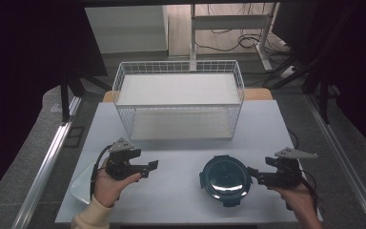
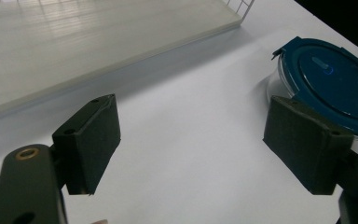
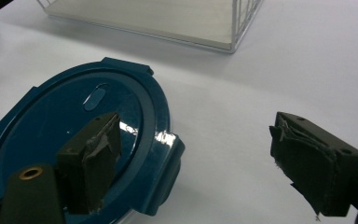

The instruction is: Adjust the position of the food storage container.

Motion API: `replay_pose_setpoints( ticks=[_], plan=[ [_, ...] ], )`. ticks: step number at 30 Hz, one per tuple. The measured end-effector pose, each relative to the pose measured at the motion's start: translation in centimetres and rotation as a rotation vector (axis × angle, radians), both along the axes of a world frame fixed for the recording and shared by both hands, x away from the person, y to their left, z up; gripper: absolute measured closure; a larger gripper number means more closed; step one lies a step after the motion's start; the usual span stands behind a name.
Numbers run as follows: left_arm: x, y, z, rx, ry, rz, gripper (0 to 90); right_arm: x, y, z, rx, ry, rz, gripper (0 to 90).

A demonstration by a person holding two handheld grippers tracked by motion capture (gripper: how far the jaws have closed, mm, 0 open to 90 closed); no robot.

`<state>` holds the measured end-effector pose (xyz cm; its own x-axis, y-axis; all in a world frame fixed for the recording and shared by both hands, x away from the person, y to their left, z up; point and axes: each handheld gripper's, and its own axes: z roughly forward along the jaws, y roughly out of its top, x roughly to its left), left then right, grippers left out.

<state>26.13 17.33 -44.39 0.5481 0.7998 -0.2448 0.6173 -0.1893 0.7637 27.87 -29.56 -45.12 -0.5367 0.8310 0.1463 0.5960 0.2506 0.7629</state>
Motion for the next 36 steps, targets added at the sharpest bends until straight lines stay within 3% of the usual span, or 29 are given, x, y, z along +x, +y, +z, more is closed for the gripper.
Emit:
replay_pose_setpoints(
  ticks=[14,23,25,36],
  plan=[
    [0.2,0.2,-0.3,-0.024,0.046,-0.010,17.0,0.0,-1.1,-0.3,-0.027,0.014,-0.008,19.3],
    [0.2,0.2,-0.4,-0.022,0.056,-0.020,16.4,-0.3,-1.9,0.0,-0.038,0.027,-0.018,23.1],
    [0.3,0.2,-0.5,-0.023,0.062,-0.026,16.5,-0.4,-2.2,0.0,-0.073,0.054,-0.048,24.9],
    [0.1,0.2,0.1,-0.018,0.052,-0.037,17.7,-0.9,-2.4,-0.2,-0.096,0.125,-0.032,34.1]
  ],
)
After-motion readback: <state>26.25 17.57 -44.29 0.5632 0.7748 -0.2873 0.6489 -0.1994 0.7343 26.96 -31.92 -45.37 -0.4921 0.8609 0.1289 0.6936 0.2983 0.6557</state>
